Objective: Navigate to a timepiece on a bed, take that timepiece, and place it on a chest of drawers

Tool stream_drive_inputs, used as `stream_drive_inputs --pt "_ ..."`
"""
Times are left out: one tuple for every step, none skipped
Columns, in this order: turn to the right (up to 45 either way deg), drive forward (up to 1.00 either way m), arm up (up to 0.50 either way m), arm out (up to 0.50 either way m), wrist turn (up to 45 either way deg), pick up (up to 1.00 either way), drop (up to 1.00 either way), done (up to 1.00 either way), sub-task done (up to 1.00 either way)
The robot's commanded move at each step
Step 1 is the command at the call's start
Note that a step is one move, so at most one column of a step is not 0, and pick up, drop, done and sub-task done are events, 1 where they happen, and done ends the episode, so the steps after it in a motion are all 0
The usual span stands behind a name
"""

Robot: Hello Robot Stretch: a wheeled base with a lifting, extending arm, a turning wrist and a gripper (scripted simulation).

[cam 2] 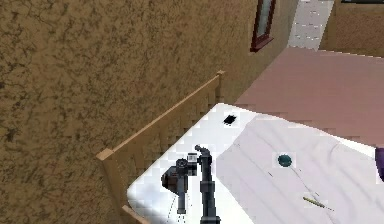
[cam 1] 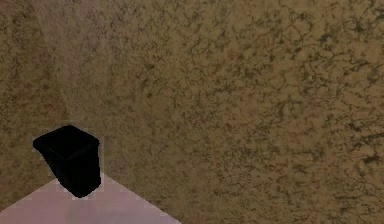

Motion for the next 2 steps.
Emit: stream_drive_inputs --pt "0.0 0.00 0.00 0.00 45.0 0.00 0.00 0.00 0.00" --pt "0.0 0.00 0.00 0.00 45.0 0.00 0.00 0.00 0.00"
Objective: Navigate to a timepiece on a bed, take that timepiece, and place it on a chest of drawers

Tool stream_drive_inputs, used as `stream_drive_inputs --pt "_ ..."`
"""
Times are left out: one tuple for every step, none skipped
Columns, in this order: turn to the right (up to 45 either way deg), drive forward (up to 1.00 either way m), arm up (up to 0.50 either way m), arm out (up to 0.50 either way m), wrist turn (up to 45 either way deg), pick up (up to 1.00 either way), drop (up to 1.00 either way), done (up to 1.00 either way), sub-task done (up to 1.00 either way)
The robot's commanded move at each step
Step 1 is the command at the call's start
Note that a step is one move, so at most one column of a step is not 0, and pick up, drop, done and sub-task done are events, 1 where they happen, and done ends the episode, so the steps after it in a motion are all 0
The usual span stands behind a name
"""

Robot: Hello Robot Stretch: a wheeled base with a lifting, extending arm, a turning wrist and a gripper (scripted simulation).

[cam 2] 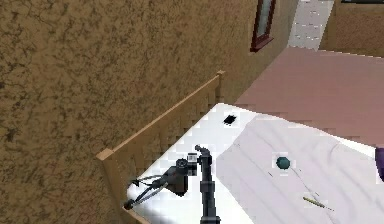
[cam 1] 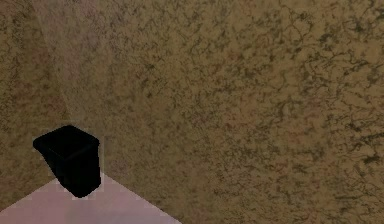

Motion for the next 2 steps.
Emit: stream_drive_inputs --pt "0.0 0.00 0.00 0.00 45.0 0.00 0.00 0.00 0.00" --pt "0.0 0.00 0.00 0.00 36.0 0.00 0.00 0.00 0.00"
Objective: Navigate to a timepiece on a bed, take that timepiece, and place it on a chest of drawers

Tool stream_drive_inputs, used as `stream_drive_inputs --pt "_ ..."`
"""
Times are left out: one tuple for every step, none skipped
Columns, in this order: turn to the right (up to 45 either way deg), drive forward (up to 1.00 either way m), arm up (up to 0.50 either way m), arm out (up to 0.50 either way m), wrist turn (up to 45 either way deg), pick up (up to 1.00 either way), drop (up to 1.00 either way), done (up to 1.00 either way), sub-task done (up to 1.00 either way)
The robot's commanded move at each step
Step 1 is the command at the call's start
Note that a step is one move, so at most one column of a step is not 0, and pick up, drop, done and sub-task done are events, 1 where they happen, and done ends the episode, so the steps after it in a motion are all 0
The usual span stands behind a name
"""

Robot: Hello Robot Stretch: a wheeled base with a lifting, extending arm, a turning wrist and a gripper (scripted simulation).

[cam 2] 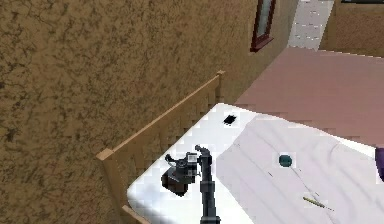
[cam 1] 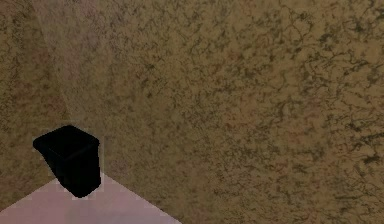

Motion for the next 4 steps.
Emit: stream_drive_inputs --pt "0.0 0.00 -0.30 0.00 0.0 0.00 0.00 0.00 0.00" --pt "0.0 0.00 0.00 0.00 0.0 1.00 0.00 0.00 0.00" --pt "0.0 0.00 0.10 0.00 0.0 0.00 0.00 0.00 0.00" --pt "0.0 0.00 0.50 0.00 0.0 0.00 0.00 0.00 0.00"
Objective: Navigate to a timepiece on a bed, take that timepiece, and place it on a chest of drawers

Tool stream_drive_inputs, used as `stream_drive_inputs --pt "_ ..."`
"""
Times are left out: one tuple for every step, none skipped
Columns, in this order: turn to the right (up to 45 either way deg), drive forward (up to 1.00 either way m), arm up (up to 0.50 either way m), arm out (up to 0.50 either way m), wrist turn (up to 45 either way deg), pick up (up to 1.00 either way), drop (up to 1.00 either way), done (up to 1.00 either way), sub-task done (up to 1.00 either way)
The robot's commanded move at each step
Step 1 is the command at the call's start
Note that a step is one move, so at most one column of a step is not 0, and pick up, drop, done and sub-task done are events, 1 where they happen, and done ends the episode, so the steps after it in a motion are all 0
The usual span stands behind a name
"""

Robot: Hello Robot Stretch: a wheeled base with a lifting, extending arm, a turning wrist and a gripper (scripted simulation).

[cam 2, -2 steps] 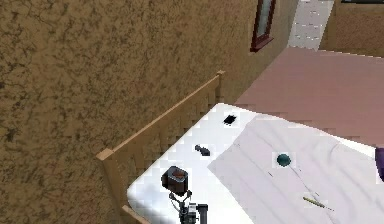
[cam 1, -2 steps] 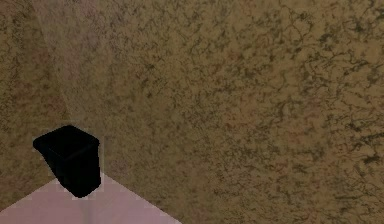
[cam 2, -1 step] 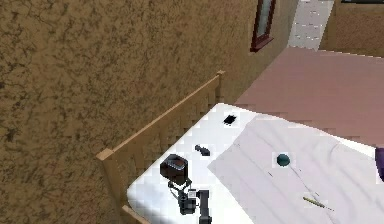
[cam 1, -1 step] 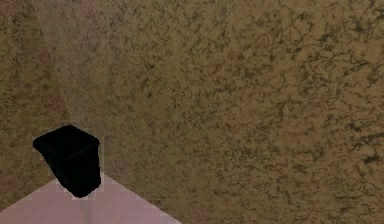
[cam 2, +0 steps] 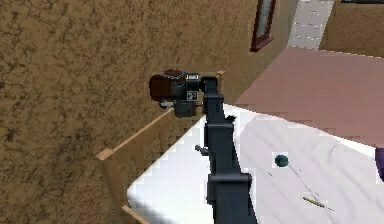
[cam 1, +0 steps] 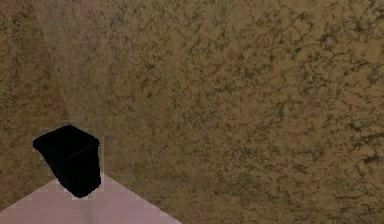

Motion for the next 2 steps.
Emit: stream_drive_inputs --pt "0.0 0.00 0.08 0.00 0.0 0.00 0.00 0.00 0.00" --pt "0.0 0.00 0.00 0.00 -45.0 0.00 0.00 0.00 0.00"
